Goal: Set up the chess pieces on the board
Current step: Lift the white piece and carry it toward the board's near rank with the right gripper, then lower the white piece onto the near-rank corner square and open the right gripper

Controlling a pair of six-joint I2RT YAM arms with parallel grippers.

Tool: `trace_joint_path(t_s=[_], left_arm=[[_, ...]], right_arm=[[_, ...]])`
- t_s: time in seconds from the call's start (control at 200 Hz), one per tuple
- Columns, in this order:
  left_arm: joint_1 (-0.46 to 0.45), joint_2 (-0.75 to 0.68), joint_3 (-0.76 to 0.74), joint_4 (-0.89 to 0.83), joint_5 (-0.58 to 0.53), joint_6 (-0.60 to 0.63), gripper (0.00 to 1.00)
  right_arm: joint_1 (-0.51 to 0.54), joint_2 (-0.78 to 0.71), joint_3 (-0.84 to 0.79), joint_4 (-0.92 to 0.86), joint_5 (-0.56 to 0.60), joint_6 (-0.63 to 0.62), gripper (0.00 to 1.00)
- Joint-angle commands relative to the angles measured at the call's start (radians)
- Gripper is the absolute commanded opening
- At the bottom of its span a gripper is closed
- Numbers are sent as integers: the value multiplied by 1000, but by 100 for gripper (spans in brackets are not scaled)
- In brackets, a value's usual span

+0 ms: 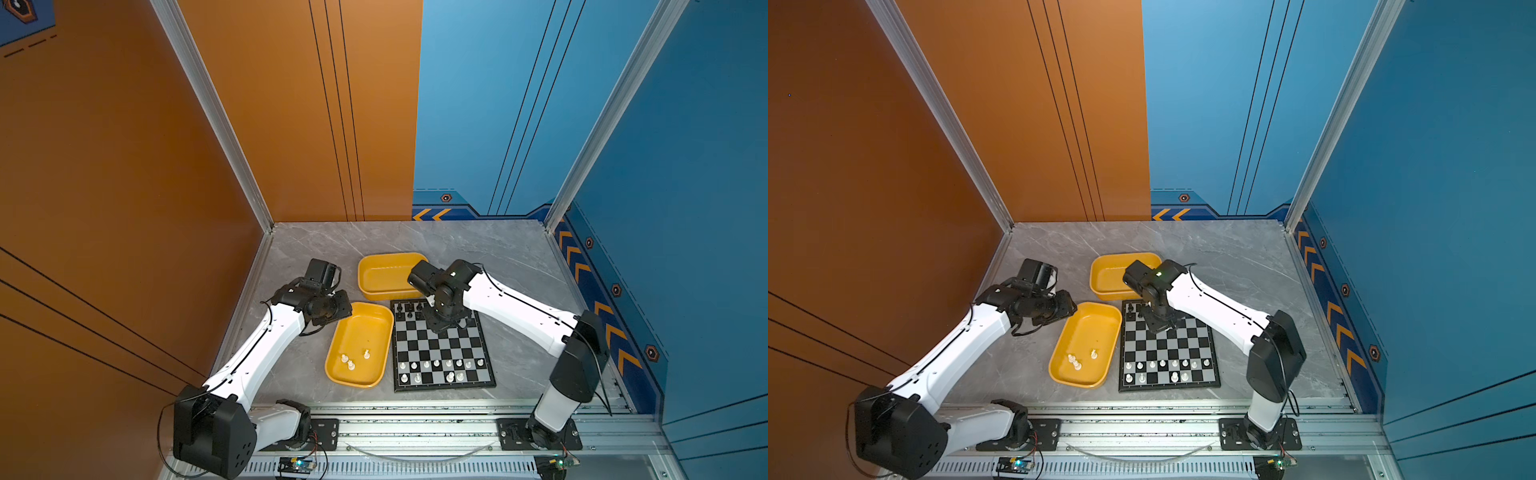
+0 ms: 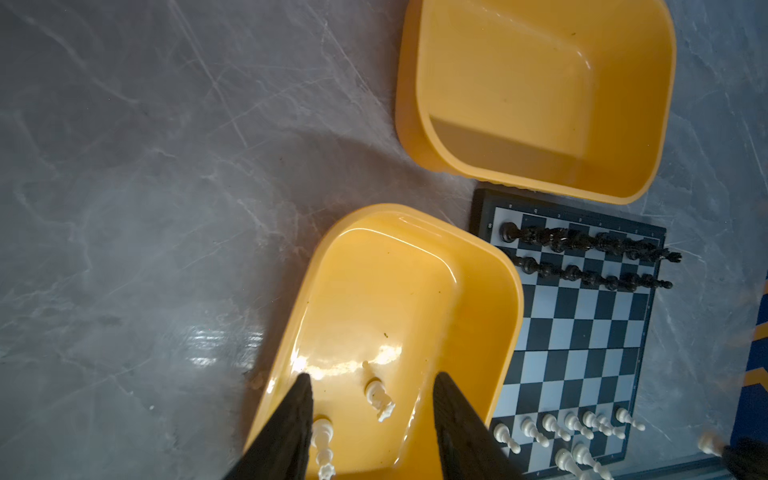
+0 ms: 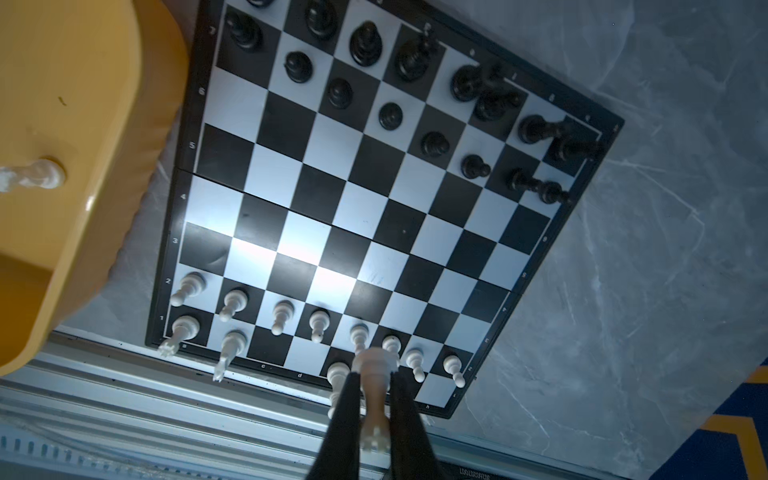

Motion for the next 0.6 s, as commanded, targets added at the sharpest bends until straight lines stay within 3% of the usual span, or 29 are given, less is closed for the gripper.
trace_joint_path(t_s=[0.0, 0.596], left_arm=[[-33, 25, 63, 8, -34, 2, 49], [-171, 72, 127, 5, -89, -23, 50]], right_arm=[[-15, -85, -96, 58, 19, 67, 7], [-64, -476, -597, 153, 7, 226, 9]])
